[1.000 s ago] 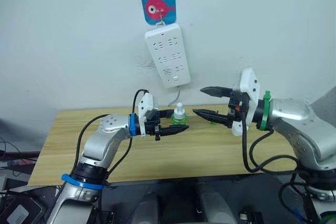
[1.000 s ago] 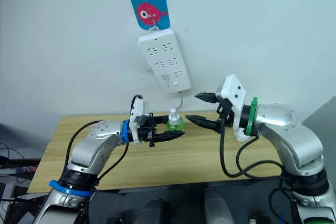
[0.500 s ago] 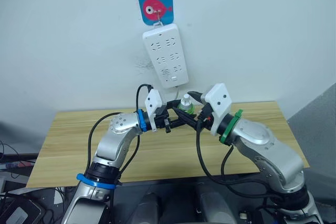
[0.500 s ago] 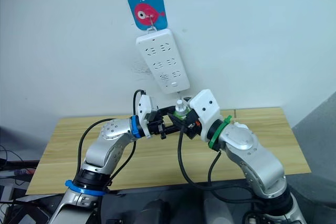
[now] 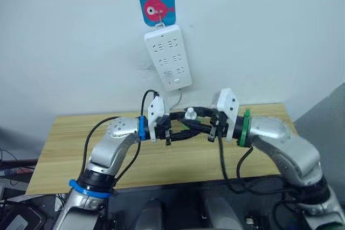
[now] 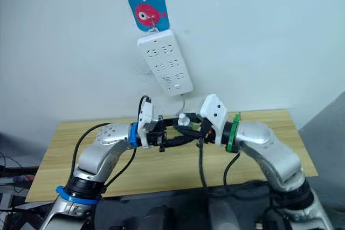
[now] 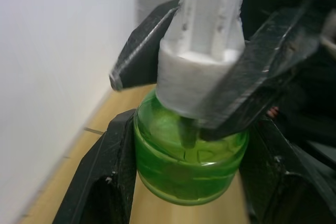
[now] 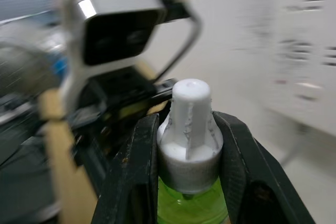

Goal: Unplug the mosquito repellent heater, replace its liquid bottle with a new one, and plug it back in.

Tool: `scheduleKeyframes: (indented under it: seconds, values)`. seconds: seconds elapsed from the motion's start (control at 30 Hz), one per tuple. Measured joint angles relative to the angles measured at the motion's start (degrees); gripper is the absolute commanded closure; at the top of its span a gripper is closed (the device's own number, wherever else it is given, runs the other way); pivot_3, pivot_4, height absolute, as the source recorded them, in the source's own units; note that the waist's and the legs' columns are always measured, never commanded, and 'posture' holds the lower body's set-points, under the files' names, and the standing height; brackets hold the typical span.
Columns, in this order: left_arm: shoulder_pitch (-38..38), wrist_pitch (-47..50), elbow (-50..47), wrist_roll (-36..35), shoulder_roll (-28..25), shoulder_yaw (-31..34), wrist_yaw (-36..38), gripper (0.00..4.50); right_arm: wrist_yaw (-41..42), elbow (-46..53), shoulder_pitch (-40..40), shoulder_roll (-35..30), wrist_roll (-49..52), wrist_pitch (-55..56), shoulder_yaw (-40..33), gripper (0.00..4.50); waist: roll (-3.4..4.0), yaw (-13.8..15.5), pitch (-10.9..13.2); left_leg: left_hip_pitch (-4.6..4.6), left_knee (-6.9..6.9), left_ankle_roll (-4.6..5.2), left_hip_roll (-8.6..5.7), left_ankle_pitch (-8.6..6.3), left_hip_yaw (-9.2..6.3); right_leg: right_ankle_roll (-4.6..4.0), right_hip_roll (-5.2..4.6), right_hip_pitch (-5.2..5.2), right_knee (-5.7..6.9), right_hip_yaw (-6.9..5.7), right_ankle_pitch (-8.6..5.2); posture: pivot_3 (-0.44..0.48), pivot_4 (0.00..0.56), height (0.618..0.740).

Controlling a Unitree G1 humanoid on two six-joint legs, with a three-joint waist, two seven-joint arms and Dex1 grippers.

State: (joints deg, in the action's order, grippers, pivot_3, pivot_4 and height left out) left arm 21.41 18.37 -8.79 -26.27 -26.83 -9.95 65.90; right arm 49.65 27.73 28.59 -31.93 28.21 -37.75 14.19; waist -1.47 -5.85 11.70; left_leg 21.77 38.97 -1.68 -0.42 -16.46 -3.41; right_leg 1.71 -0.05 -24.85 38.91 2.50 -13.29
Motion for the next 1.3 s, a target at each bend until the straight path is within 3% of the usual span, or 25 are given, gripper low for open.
scheduleKeyframes:
  seconds: [0.07,0.17,0.4,0.5,0.63,0.77,0.9,1.03,1.17,1.3]
  values:
    - [-0.3,0.0,-1.3,-0.5,-1.1,-0.7,2.6,2.20,11.3,-5.5,5.1,-3.0,0.2,4.3,2.4,3.37,-0.01,0.0,0.0,-0.01,-0.01,0.01,0.05,0.00,0.05,-0.02,0.03,0.06,-0.02,-0.12,-0.01,-0.095,0.160,0.740]
    - [-1.2,-0.6,-1.8,-0.3,-1.2,-1.3,4.0,2.20,18.2,-9.6,7.7,-3.8,-0.1,8.1,4.5,3.37,-0.01,0.3,0.0,0.04,-0.03,0.01,0.05,-0.01,0.05,-0.03,-0.01,0.05,-0.04,-0.13,-0.02,-0.078,0.148,0.740]
    - [-2.7,-3.2,-0.9,0.0,-0.4,-0.7,2.6,2.20,19.2,-13.0,8.2,-4.6,-3.0,10.6,3.9,1.01,-0.01,1.1,0.0,0.05,0.01,0.00,0.00,-0.01,-0.14,-0.03,-0.28,0.01,-0.04,-0.02,-0.01,-0.112,0.148,0.740]
    - [-3.2,-5.2,-0.2,0.1,0.4,-0.3,1.5,2.20,17.7,-11.8,7.0,-6.4,-3.6,10.9,0.4,0.97,-0.01,1.1,0.0,0.07,0.01,0.00,0.00,-0.01,-0.18,-0.03,-0.33,0.00,-0.04,-0.05,-0.01,-0.130,0.146,0.740]
    - [-3.8,-8.0,1.8,0.5,1.0,0.5,0.9,2.20,13.9,-4.8,-1.9,-12.8,-1.2,6.5,-8.9,0.97,-0.03,1.6,0.0,0.14,0.00,0.00,-0.05,-0.01,-0.22,-0.03,-0.39,0.00,-0.07,-0.08,-0.01,-0.137,0.146,0.740]
    - [-2.4,-10.1,4.8,1.3,2.4,0.7,0.9,2.20,6.2,6.5,-9.6,-11.4,2.6,0.8,-13.1,0.97,-0.04,1.2,-0.1,0.07,0.02,0.00,0.02,0.00,-0.14,-0.02,-0.25,0.02,0.00,-0.04,-0.01,-0.172,0.138,0.740]
    - [-0.4,-10.8,6.4,1.7,3.1,0.7,1.1,2.20,-4.0,13.2,-11.0,-5.6,1.9,-2.5,-11.4,0.97,-0.04,0.4,-0.4,0.01,0.01,0.00,0.09,0.00,0.09,-0.02,-0.11,0.01,0.04,0.02,-0.01,-0.186,0.134,0.740]
    - [0.1,-11.1,6.7,1.9,3.4,0.5,1.3,2.20,-12.7,12.7,-8.6,0.5,-3.5,-3.4,-4.1,0.97,-0.03,-0.4,-0.7,0.02,0.00,-0.01,0.07,0.00,0.14,-0.02,-0.10,0.00,0.03,0.03,-0.01,-0.190,0.131,0.740]
    - [0.3,-11.1,6.7,1.9,3.5,0.1,1.5,2.20,-16.4,9.2,-4.4,4.7,-6.6,-4.2,-0.3,0.97,-0.01,-0.6,-0.7,0.05,0.00,-0.01,0.01,0.00,0.11,-0.02,-0.10,0.00,0.01,0.01,-0.01,-0.183,0.131,0.740]
    - [0.3,-10.9,6.7,2.0,3.4,0.1,1.2,2.20,-15.9,8.0,-3.4,4.9,-5.9,-5.1,-0.3,0.97,-0.02,-0.5,-0.7,0.08,0.00,0.00,0.00,-0.01,0.01,-0.03,-0.11,0.00,-0.03,0.02,-0.01,-0.181,0.132,0.740]
